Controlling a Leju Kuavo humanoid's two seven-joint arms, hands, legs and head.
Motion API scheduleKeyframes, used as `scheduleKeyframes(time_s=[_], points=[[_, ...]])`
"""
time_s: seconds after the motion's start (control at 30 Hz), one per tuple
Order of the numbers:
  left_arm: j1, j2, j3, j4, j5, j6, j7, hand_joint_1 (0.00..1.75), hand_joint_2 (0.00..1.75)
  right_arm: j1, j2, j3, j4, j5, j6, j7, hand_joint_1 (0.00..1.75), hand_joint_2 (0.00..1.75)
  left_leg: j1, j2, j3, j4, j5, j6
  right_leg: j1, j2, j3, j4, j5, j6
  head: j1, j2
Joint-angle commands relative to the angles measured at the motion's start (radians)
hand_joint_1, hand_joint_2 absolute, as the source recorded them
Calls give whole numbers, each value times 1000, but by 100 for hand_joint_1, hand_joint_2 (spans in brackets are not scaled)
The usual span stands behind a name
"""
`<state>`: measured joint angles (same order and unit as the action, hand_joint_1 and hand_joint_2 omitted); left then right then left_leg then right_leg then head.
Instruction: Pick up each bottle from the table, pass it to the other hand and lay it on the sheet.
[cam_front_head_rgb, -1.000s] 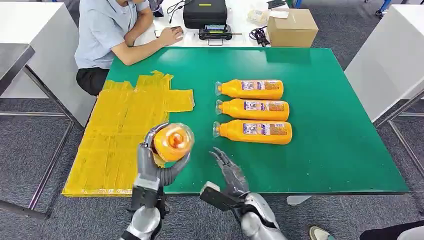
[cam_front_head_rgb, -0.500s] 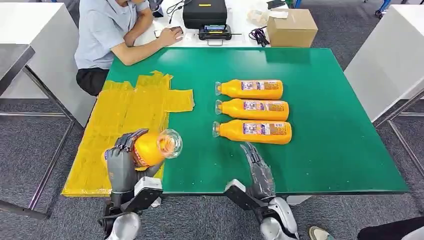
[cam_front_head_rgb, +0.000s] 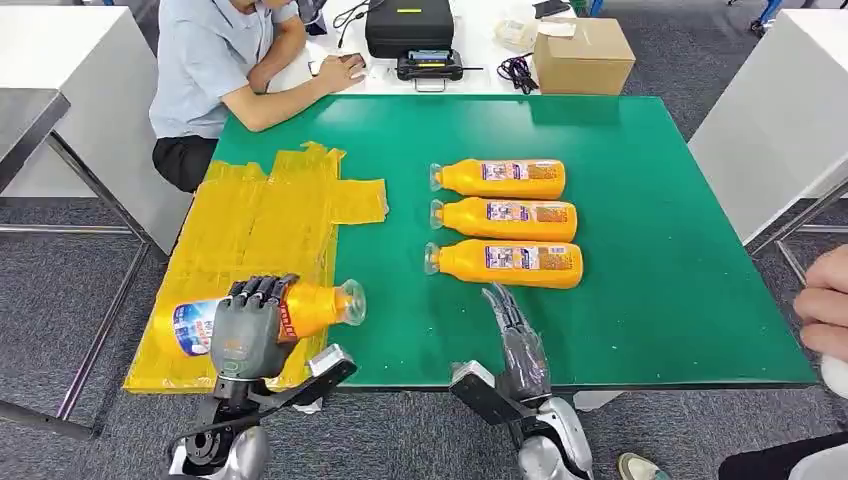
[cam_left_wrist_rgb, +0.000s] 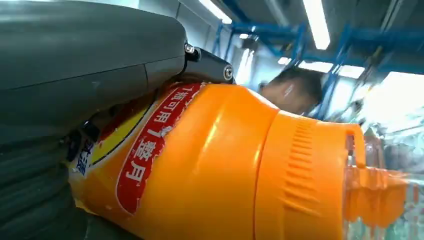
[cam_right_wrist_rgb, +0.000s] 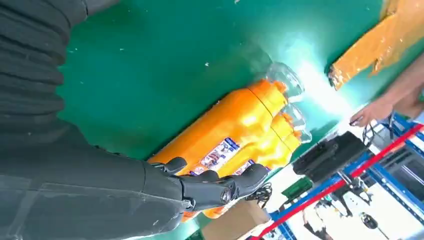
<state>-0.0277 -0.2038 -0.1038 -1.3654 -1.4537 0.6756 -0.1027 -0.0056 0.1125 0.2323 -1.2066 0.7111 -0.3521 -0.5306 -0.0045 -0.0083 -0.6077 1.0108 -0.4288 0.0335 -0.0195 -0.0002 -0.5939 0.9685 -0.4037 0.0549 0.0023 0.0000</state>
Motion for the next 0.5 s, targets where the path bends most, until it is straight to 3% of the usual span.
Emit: scheduleKeyframes(time_s=[0.03,0.27,0.37,0.4,0.43,0.47,0.5], points=[[-160,128,-46,353,-95,23,43,171,175,0,5,-6,-61,-22,16,-24,0,175,1,-2,5,-2,-1,-2,1,-2,6,-1,-2,-3,0,0],[-243,191,-184,536,-117,23,78,169,175,-44,-4,-1,0,-34,32,-35,0,175,0,0,3,-1,0,-2,0,-1,4,-1,-1,-2,0,0],[-273,205,-214,580,-115,23,85,157,175,-64,-4,5,35,-40,34,-53,0,175,0,0,4,-1,0,-2,0,0,5,-1,-1,-3,0,0],[-283,194,-200,606,-91,23,61,145,175,-68,-2,6,39,-41,35,-54,0,175,0,0,3,-1,0,-2,0,0,4,-1,0,-2,0,0],[-300,186,-196,643,-95,23,47,86,175,-72,-2,8,41,-42,37,-56,0,175,0,0,2,-1,0,-1,0,0,3,0,0,-2,0,0],[-300,186,-196,643,-95,23,47,52,175,-72,-2,8,41,-42,37,-56,0,175,1,1,4,-1,-1,-2,1,0,4,0,-1,-3,0,0],[-300,186,-196,643,-95,23,47,52,175,-72,-2,8,41,-42,37,-56,0,175,1,1,4,-1,-1,-2,1,0,4,0,-1,-3,0,0]])
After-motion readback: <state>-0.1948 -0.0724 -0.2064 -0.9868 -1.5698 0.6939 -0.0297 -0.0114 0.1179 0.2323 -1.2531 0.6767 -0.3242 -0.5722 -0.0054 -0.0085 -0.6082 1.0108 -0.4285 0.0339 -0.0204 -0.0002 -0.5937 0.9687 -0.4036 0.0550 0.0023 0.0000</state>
